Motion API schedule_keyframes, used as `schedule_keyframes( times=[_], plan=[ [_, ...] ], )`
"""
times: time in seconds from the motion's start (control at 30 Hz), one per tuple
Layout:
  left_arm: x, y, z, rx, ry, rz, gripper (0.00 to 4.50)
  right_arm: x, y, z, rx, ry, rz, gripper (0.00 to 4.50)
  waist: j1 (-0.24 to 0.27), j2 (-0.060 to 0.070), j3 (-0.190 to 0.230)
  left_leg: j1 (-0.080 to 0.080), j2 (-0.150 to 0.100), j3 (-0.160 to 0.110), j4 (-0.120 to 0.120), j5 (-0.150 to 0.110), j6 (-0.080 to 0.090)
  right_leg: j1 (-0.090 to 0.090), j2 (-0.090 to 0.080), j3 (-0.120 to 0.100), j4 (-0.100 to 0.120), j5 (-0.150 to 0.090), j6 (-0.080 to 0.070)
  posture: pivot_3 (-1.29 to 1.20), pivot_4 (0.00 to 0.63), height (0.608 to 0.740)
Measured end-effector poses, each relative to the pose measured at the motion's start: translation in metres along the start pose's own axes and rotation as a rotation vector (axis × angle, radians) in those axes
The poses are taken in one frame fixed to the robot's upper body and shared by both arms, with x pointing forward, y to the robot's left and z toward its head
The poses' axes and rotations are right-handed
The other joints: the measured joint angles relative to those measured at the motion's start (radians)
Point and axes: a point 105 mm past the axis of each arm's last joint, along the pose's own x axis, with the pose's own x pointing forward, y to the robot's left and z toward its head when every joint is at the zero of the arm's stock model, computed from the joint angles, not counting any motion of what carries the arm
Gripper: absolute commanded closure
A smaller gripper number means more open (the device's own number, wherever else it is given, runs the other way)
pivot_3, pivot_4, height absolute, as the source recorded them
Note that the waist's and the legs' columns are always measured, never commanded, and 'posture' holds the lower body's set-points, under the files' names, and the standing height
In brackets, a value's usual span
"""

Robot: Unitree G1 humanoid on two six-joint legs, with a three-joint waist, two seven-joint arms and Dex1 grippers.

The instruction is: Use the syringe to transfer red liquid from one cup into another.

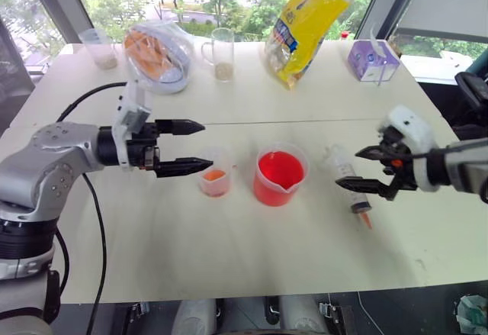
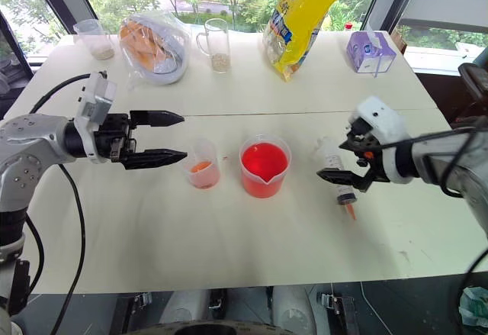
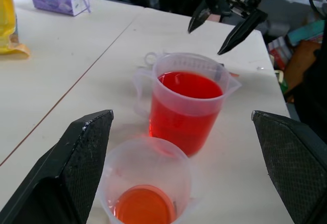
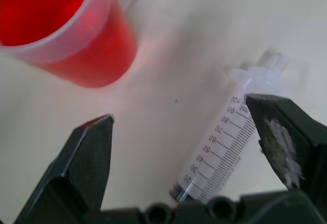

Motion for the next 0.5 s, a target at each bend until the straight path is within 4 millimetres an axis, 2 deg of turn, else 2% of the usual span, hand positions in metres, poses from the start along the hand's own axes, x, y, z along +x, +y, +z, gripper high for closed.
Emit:
schedule_keyframes(
  times=[0.17, 0.3, 0.5],
  plan=[
    [0.000, 0.002, 0.000, 0.002, 0.000, 0.018, 0.00, 0.019, -0.011, 0.006, 0.144, 0.081, -0.027, 0.05, 0.000, 0.000, 0.000, 0.000, 0.000, 0.000, 0.000, 0.000, 0.000, 0.000, 0.000, 0.000, 0.000, 0.000, 0.000, 0.00, 0.150, 0.740],
    [0.001, 0.001, -0.001, -0.004, -0.002, 0.016, 0.00, 0.032, -0.028, -0.004, 0.235, 0.168, -0.113, 0.05, 0.004, 0.000, 0.000, -0.001, -0.001, 0.000, 0.000, 0.000, 0.000, 0.000, 0.000, 0.000, 0.000, 0.000, 0.000, 0.00, 0.150, 0.740],
    [0.002, -0.002, -0.003, -0.005, 0.000, 0.019, 0.00, 0.043, -0.041, -0.016, 0.293, 0.236, -0.182, 0.05, 0.000, 0.000, 0.000, -0.001, -0.001, 0.000, 0.000, 0.000, 0.000, -0.001, 0.000, 0.000, 0.000, 0.001, 0.001, 0.00, 0.150, 0.740]
  ],
)
